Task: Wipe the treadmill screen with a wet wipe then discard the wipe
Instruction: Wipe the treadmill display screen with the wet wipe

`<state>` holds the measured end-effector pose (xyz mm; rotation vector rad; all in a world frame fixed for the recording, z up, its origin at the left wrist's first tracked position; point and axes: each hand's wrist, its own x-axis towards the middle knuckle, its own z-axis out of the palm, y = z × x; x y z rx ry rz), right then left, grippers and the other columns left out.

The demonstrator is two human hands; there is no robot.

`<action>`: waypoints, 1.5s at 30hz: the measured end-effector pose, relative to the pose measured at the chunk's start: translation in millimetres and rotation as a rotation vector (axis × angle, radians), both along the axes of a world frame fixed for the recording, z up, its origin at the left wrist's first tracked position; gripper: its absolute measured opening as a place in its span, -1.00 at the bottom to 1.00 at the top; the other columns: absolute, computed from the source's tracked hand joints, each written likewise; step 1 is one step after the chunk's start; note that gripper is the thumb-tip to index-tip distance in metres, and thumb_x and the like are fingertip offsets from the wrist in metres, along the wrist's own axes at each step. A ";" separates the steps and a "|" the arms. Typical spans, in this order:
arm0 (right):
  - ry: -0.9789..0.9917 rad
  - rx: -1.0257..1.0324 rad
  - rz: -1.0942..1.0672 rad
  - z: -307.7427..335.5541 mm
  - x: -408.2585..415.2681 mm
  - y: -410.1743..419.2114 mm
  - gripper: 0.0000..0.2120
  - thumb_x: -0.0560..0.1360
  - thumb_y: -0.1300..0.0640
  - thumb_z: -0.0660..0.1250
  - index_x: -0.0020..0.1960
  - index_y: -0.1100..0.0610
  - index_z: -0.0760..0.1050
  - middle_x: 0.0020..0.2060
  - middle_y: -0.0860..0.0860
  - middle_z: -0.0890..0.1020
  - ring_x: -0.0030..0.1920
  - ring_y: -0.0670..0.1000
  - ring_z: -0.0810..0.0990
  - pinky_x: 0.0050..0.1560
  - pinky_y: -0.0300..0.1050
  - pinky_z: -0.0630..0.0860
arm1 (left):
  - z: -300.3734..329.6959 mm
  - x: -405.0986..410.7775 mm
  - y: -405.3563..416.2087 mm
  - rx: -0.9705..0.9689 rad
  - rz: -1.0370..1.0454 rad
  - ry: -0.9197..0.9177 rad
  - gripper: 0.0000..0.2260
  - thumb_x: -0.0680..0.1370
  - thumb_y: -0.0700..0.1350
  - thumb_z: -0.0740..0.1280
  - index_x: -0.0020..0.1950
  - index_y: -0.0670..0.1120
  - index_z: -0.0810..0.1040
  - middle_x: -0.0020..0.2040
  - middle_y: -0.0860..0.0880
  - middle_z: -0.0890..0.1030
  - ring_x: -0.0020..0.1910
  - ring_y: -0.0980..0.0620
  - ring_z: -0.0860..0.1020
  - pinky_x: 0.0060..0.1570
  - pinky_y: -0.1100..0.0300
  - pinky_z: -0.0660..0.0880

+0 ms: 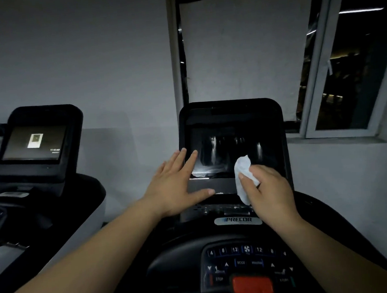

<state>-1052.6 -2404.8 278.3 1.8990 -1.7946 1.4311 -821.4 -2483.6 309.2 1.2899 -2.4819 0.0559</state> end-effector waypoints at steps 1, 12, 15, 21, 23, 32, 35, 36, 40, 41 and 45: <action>0.004 0.006 0.010 -2.9 -3.1 -14.2 -0.63 0.62 0.07 0.30 -0.31 -0.01 0.25 -0.37 -0.12 0.40 -0.29 -0.10 0.40 -0.33 -0.17 0.24 | -2.6 -2.8 -13.5 0.003 -0.001 0.000 -0.02 0.41 0.58 0.06 0.64 0.15 -0.26 0.68 -0.02 -0.21 0.64 0.04 -0.25 0.61 -0.08 -0.11; -0.034 0.062 -0.003 -30.7 -19.6 -184.3 -0.55 0.64 0.08 0.32 -0.34 0.03 0.18 -0.46 -0.09 0.29 -0.45 -0.11 0.29 -0.40 -0.17 0.23 | -20.8 -7.5 -212.8 -0.077 -0.065 -0.130 0.04 0.44 0.54 0.19 0.65 0.06 -0.28 0.67 -0.06 -0.25 0.64 0.00 -0.26 0.61 -0.06 -0.12; -0.047 0.095 -0.018 -38.5 -20.4 -231.8 -0.55 0.65 0.07 0.31 -0.33 0.08 0.20 -0.48 -0.08 0.27 -0.47 -0.09 0.28 -0.39 -0.19 0.22 | -29.0 -13.4 -271.7 -0.111 -0.098 -0.206 0.06 0.44 0.53 0.21 0.65 0.02 -0.28 0.67 -0.08 -0.26 0.64 -0.02 -0.26 0.61 -0.03 -0.17; -0.090 0.152 -0.032 -59.3 -14.7 -298.0 -0.54 0.64 0.06 0.32 -0.34 0.04 0.19 -0.49 -0.09 0.28 -0.46 -0.07 0.33 -0.43 -0.24 0.24 | -58.0 -31.7 -355.2 -0.152 -0.153 -0.351 0.12 0.42 0.52 0.24 0.65 -0.05 -0.30 0.66 -0.10 -0.31 0.62 -0.04 -0.34 0.59 -0.07 -0.25; -0.151 0.198 -0.008 -66.5 -15.0 -315.8 -0.53 0.63 0.07 0.34 -0.35 0.03 0.16 -0.49 -0.09 0.24 -0.46 -0.09 0.32 -0.43 -0.27 0.24 | -66.9 -36.7 -374.0 -0.152 -0.151 -0.385 0.15 0.40 0.52 0.27 0.65 -0.08 -0.30 0.65 -0.13 -0.32 0.61 -0.06 -0.36 0.59 -0.06 -0.28; -0.166 0.038 -0.214 9.5 -4.6 -434.6 -0.80 0.64 0.09 0.32 -0.07 0.21 0.55 -0.19 0.17 0.64 -0.06 0.24 0.65 -0.11 -0.02 0.45 | -86.2 -30.7 -421.4 -0.229 -0.167 -0.444 0.16 0.42 0.50 0.28 0.63 -0.16 -0.27 0.63 -0.18 -0.36 0.60 -0.11 -0.38 0.59 -0.11 -0.27; 0.229 -0.256 -0.032 28.2 9.3 -467.5 -0.84 0.57 0.25 0.36 0.10 0.27 0.64 -0.01 0.10 0.72 0.03 0.18 0.67 0.01 -0.13 0.55 | -90.7 -29.1 -425.2 -0.227 -0.164 -0.402 0.19 0.41 0.48 0.31 0.62 -0.16 -0.33 0.61 -0.16 -0.39 0.59 -0.08 -0.39 0.58 -0.09 -0.29; 0.410 -0.252 0.004 19.3 7.9 -479.1 -0.77 0.55 0.26 0.36 0.17 0.28 0.64 0.09 0.14 0.71 0.10 0.18 0.68 0.10 -0.09 0.60 | -91.6 -28.6 -425.7 -0.226 -0.158 -0.375 0.20 0.40 0.48 0.32 0.60 -0.17 -0.36 0.61 -0.16 -0.40 0.59 -0.06 -0.39 0.58 -0.09 -0.30; 0.866 0.015 0.060 -55.8 -11.4 -505.1 -0.63 0.60 0.17 0.20 0.34 0.29 0.53 0.39 0.25 0.54 0.50 0.24 0.41 0.42 0.20 0.45 | -97.4 -26.5 -430.0 -0.216 -0.189 -0.300 0.24 0.37 0.44 0.37 0.59 -0.18 -0.39 0.62 -0.19 -0.34 0.59 -0.07 -0.36 0.58 -0.06 -0.30; 0.857 0.036 0.071 -65.9 -14.0 -501.4 -0.61 0.63 0.14 0.19 0.37 0.30 0.51 0.44 0.24 0.50 0.55 0.23 0.32 0.48 0.19 0.37 | -99.5 -26.0 -431.6 -0.227 -0.200 -0.287 0.25 0.36 0.44 0.39 0.60 -0.19 -0.36 0.63 -0.19 -0.33 0.61 -0.08 -0.33 0.59 -0.06 -0.27; 0.809 0.023 0.124 -77.2 -6.9 -462.8 -0.56 0.66 -0.02 0.21 0.39 0.25 0.52 0.48 0.18 0.46 0.58 0.15 0.28 0.58 0.06 0.23 | -104.6 -24.7 -436.0 -0.230 -0.218 -0.285 0.28 0.31 0.45 0.41 0.64 -0.19 -0.27 0.64 -0.18 -0.30 0.64 -0.08 -0.27 0.61 -0.05 -0.18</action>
